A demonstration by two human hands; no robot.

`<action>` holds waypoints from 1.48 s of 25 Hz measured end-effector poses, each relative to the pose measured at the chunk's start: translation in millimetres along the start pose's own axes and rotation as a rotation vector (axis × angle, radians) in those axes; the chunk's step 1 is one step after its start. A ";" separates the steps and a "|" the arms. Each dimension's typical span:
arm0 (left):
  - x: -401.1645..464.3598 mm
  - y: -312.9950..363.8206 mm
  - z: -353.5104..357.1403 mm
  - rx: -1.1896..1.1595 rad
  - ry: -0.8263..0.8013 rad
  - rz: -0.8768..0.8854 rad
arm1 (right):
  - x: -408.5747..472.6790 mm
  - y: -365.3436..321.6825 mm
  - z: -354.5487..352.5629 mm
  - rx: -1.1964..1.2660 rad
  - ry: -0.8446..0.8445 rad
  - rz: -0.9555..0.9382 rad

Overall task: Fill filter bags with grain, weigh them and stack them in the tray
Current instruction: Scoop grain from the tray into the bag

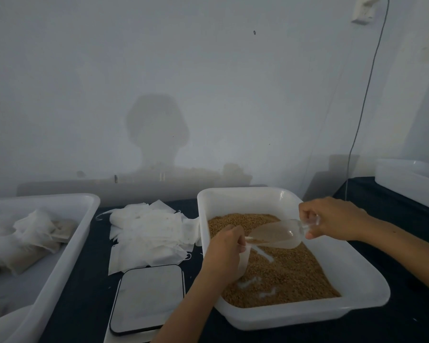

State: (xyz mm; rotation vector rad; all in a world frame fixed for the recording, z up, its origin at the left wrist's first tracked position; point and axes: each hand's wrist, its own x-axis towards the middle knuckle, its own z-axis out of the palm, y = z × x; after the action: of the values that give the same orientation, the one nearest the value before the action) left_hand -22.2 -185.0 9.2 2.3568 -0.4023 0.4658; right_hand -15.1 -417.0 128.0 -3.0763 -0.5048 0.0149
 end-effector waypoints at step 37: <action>-10.2 12.5 -45.0 -0.313 -0.218 -0.107 | -3.6 -55.1 54.8 0.482 -0.151 -0.073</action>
State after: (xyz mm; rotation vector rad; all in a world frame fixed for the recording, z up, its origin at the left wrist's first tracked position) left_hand -46.1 -161.6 43.3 2.1154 -0.4136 0.0857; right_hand -36.9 -364.7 74.5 -2.5945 -0.5276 0.3190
